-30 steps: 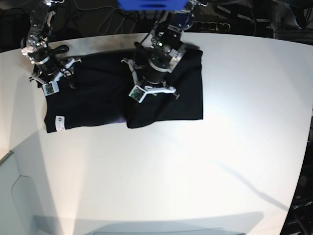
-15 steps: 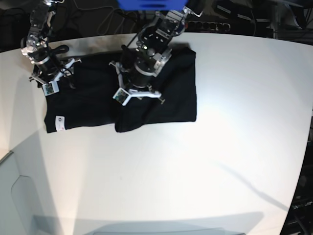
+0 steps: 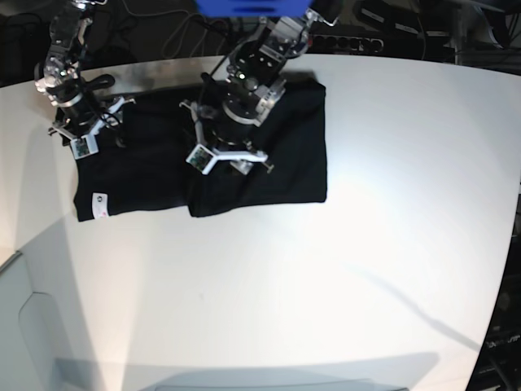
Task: Fold the T-shirt properly
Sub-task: 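Carry the strip end with the left gripper over toward the right gripper, then open the left gripper and move it away from the folded shirt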
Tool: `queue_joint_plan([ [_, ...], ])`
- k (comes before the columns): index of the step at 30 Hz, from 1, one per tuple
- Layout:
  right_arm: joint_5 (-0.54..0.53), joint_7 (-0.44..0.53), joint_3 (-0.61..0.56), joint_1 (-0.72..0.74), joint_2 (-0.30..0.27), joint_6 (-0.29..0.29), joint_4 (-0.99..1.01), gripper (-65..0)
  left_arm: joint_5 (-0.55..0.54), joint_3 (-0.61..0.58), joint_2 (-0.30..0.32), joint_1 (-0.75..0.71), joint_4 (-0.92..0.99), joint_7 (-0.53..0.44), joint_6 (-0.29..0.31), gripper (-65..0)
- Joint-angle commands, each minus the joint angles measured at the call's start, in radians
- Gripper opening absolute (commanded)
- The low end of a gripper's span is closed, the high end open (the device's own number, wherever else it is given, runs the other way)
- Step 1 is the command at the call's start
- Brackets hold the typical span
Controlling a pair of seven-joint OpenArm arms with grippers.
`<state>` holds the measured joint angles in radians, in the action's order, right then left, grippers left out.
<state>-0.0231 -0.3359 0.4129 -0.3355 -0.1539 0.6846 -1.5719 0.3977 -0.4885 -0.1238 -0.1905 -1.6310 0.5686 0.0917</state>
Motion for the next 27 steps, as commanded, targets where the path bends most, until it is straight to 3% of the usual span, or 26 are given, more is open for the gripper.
queue_joint_plan([
  [1,0.024,-0.036,0.001,-0.007,-0.008,0.014,-0.003,-26.1,0.002,-0.002,-0.017,0.012,-0.064,-0.035,-0.010,-28.7],
  [7,0.024,-0.036,0.001,-0.004,-0.008,0.014,-0.003,-26.1,0.000,0.067,0.046,-0.059,-0.323,-0.035,-0.010,-32.4],
  [12,0.024,-0.036,0.001,0.000,-0.002,0.014,-0.003,-26.1,-0.010,0.196,0.105,-0.119,-0.332,-0.035,0.000,-41.9],
  [16,0.024,-0.036,-0.001,0.002,0.012,0.014,-0.003,-26.1,-0.167,0.207,0.174,-0.140,-0.274,-0.035,0.001,-48.4],
  [21,0.024,-0.036,-0.001,0.002,0.012,0.014,-0.003,-26.1,-0.391,0.067,0.260,-0.117,-0.200,-0.034,0.001,-48.5],
  [27,0.024,-0.036,0.004,0.002,0.012,0.014,-0.014,-26.0,-0.500,-0.178,0.324,0.021,-0.142,-0.034,0.000,-48.4],
])
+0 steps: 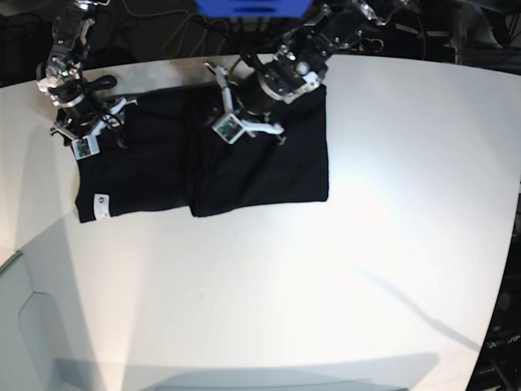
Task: Fold the T-shirt properly
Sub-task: 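Open the left gripper and move it away from the folded shirt, then grasp the folded shirt's end with the right gripper and lift it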
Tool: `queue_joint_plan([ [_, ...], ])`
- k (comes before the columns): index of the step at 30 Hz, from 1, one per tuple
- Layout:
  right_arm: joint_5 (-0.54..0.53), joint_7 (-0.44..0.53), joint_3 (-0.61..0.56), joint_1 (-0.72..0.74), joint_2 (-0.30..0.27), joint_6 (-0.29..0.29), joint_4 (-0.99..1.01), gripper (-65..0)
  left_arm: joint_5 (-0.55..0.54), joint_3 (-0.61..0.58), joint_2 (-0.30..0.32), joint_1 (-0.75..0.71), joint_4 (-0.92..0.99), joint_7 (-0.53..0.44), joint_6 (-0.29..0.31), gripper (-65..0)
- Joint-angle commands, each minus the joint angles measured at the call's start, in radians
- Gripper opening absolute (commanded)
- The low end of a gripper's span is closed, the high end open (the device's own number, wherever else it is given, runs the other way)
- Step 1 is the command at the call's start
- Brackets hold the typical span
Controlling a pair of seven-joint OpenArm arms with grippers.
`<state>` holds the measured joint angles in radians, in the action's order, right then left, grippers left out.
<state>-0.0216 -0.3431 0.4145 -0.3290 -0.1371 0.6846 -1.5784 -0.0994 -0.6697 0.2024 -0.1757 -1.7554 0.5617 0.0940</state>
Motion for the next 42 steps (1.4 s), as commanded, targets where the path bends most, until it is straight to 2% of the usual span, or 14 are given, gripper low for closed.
queue_joint_plan([
  [1,0.021,-0.029,0.004,-0.005,-0.003,0.014,-0.018,-26.0,-0.018,-0.020,-0.001,0.025,-0.015,-0.027,-0.003,-48.4],
  [6,0.019,-0.029,0.016,0.003,0.018,0.014,-0.095,-25.8,-0.158,-0.051,-0.004,0.084,0.036,-0.030,-0.003,-48.3],
  [9,0.019,-0.029,0.080,0.031,0.057,0.014,-0.129,-25.7,-0.244,-0.045,0.007,0.103,0.030,-0.035,-0.003,-48.3],
  [12,0.021,-0.029,0.166,0.077,0.095,0.014,-0.144,-25.7,-0.293,0.011,0.068,0.100,-0.011,-0.036,-0.007,-48.3],
  [16,0.021,-0.040,0.212,0.117,0.103,0.014,-0.138,-25.7,-0.356,0.152,0.128,0.052,-0.091,-0.036,-0.007,-48.3],
  [21,0.021,-0.112,0.228,0.152,0.100,0.014,-0.089,-25.7,-0.445,0.403,0.184,-0.049,-0.182,-0.036,-0.006,-48.3],
  [25,0.021,-0.113,0.234,0.158,0.100,0.014,-0.038,-25.7,-0.503,0.661,0.182,-0.137,-0.180,-0.036,-0.004,-48.3],
  [29,0.021,-0.112,0.229,0.152,0.100,0.014,0.002,-25.7,-0.537,0.864,0.180,-0.196,-0.169,-0.035,-0.003,-48.3],
  [35,0.021,-0.109,0.225,0.150,0.080,0.014,0.071,-25.9,-0.567,1.000,0.180,-0.221,-0.057,-0.036,-0.003,-48.3],
  [40,0.021,-0.110,0.225,0.146,0.077,0.014,0.095,-26.3,-0.586,1.002,0.177,-0.221,0.016,-0.036,-0.003,-48.3],
  [42,0.021,-0.113,0.223,0.146,0.072,0.014,0.095,-27.3,-0.586,1.003,0.148,-0.216,0.035,-0.036,-0.003,-48.3],
])
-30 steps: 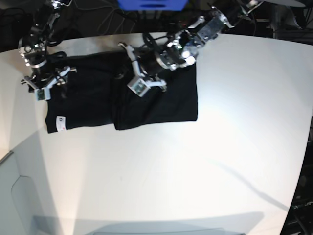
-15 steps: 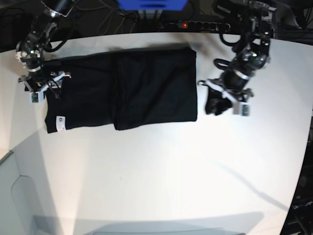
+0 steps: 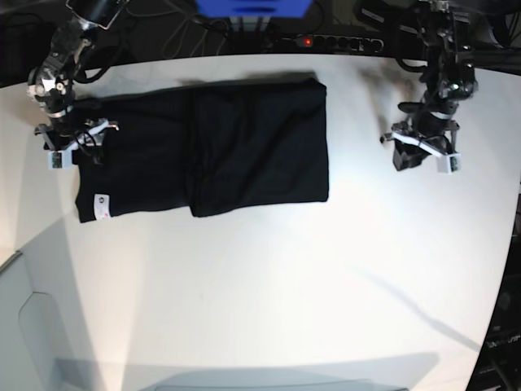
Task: Fold the T-shirt properly
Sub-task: 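Grasp the folded shirt's end with the right gripper and lift it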
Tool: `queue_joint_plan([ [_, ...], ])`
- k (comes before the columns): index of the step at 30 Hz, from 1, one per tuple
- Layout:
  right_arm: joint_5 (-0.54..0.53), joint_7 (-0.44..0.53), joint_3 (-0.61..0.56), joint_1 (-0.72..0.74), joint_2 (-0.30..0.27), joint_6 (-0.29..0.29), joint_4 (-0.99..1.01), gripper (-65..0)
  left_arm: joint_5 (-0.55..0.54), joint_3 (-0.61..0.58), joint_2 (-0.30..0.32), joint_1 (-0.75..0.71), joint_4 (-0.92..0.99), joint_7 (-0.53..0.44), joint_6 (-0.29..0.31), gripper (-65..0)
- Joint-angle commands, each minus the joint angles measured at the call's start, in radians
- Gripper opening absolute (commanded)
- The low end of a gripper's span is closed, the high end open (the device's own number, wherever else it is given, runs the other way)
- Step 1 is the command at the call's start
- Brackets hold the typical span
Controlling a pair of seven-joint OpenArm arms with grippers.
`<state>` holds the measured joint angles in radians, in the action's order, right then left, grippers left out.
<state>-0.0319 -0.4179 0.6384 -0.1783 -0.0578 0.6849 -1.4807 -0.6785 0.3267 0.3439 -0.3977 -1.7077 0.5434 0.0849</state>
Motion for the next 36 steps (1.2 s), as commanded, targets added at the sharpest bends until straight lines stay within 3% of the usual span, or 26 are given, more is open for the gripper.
queue_joint_plan([
  [1,0.031,-0.039,-0.001,-0.007,-0.006,0.013,-0.002,-28.9,0.000,0.010,-0.010,0.009,-0.005,-0.018,0.006,-48.3],
  [3,0.031,-0.039,-0.002,-0.019,-0.006,0.013,-0.002,-35.2,0.007,0.009,-0.042,0.010,0.015,-0.018,0.006,-48.3],
  [9,0.031,-0.039,-0.052,-0.028,-0.021,0.013,-0.001,-65.0,0.007,0.002,-0.088,0.046,0.059,-0.010,0.006,-48.3],
  [18,0.030,-0.039,-0.047,-0.039,-0.010,0.013,-0.123,-65.0,0.007,-0.041,-0.090,0.059,0.067,-0.010,0.006,-48.3],
  [23,0.026,-0.039,-0.081,-0.074,0.048,0.013,-0.312,-65.0,0.007,-0.097,-0.093,0.070,0.067,-0.016,0.006,-48.3],
  [31,0.026,-0.039,-0.249,-0.172,0.100,0.013,-0.539,-65.0,0.007,-0.209,-0.093,0.124,0.068,-0.010,0.002,-48.4],
  [36,0.026,-0.031,-0.397,-0.208,0.105,0.013,-0.553,-65.0,0.009,-0.258,-0.093,0.151,0.082,-0.010,-0.003,-48.4],
])
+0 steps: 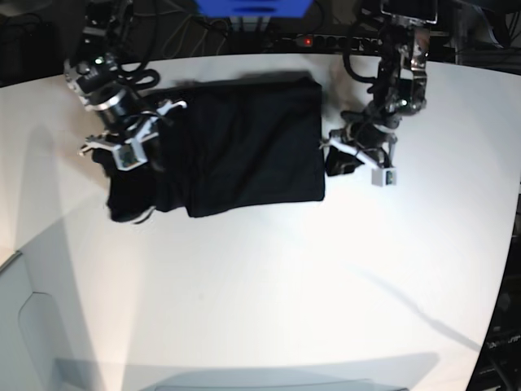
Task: Fold the T-shirt properly
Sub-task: 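Grasp the folded shirt's end with the right gripper and lift it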
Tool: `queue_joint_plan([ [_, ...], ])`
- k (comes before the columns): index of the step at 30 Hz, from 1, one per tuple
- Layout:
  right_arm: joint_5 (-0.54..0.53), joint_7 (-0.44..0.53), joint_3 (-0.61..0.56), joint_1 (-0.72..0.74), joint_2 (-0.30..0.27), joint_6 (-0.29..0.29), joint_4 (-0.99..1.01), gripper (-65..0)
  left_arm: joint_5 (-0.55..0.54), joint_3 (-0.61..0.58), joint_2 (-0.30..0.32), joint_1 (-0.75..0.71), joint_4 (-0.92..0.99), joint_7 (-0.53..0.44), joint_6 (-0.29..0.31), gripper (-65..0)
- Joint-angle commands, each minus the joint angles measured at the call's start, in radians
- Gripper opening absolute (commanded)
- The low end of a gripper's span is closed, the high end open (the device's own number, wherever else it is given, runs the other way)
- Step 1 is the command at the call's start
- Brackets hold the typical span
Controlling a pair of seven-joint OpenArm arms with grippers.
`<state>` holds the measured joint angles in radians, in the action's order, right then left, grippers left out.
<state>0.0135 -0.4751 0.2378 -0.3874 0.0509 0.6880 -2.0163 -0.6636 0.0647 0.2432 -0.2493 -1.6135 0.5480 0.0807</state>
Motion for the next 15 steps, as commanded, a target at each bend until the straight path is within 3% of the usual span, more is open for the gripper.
queue_joint_plan([
  [1,-0.019,0.026,-0.030,0.000,-0.004,0.010,-0.017,-65.0,-0.006,0.001,0.008,0.014,-0.012,-0.015,0.001,-48.4],
  [8,-0.014,0.026,-0.289,0.025,-0.003,0.010,-0.016,-65.0,-0.006,-0.012,0.008,0.032,0.034,-0.015,0.001,-48.4],
  [15,-0.014,0.019,-0.467,0.117,-0.001,0.010,0.065,-65.0,-0.008,-0.012,0.008,0.044,0.063,-0.015,0.001,-48.4],
])
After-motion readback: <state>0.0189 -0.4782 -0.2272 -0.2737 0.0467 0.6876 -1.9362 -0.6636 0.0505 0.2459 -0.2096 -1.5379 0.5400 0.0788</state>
